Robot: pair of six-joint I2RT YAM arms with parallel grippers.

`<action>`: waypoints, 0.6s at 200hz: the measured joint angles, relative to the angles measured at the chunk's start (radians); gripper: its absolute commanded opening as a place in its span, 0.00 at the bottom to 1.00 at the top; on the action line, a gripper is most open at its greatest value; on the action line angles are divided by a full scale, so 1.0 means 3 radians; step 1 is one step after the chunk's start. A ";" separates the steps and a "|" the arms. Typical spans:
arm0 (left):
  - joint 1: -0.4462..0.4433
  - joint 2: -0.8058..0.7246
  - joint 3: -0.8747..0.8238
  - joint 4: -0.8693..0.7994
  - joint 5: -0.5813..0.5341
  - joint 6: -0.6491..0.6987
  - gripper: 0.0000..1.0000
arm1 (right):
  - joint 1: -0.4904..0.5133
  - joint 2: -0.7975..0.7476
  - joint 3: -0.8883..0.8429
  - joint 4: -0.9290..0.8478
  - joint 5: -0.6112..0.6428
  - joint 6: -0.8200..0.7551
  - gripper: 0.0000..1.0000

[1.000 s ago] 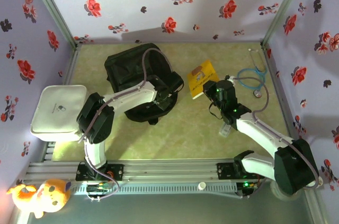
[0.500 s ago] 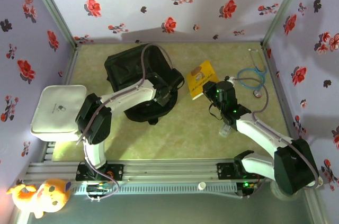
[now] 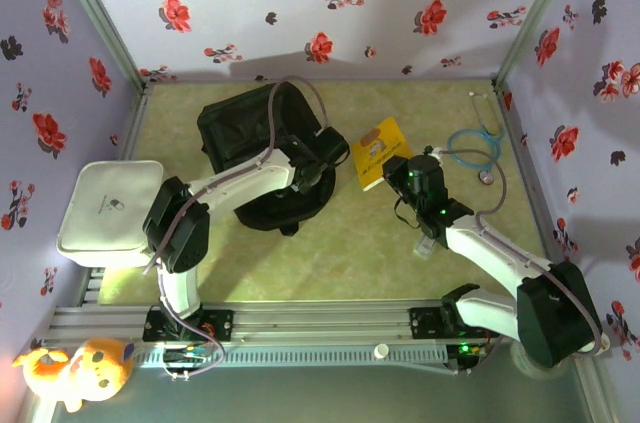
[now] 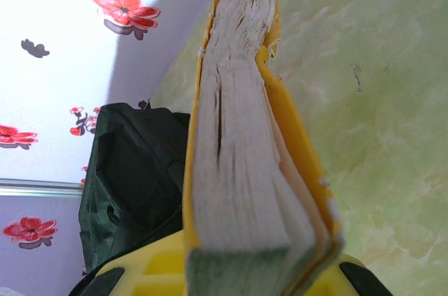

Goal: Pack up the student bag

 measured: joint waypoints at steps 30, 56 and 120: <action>-0.0004 0.0000 0.0000 0.0004 -0.0013 0.0017 0.18 | 0.0000 -0.0001 0.0000 0.0000 0.0000 0.0010 0.13; -0.0006 -0.0005 0.0001 0.0043 -0.0032 0.0018 0.12 | 0.0000 -0.0048 -0.0032 -0.0003 -0.0001 0.0006 0.12; 0.0013 -0.0098 0.0346 0.0217 -0.0098 0.0121 0.00 | -0.0003 -0.0590 -0.0116 -0.0058 -0.0086 -0.0149 0.09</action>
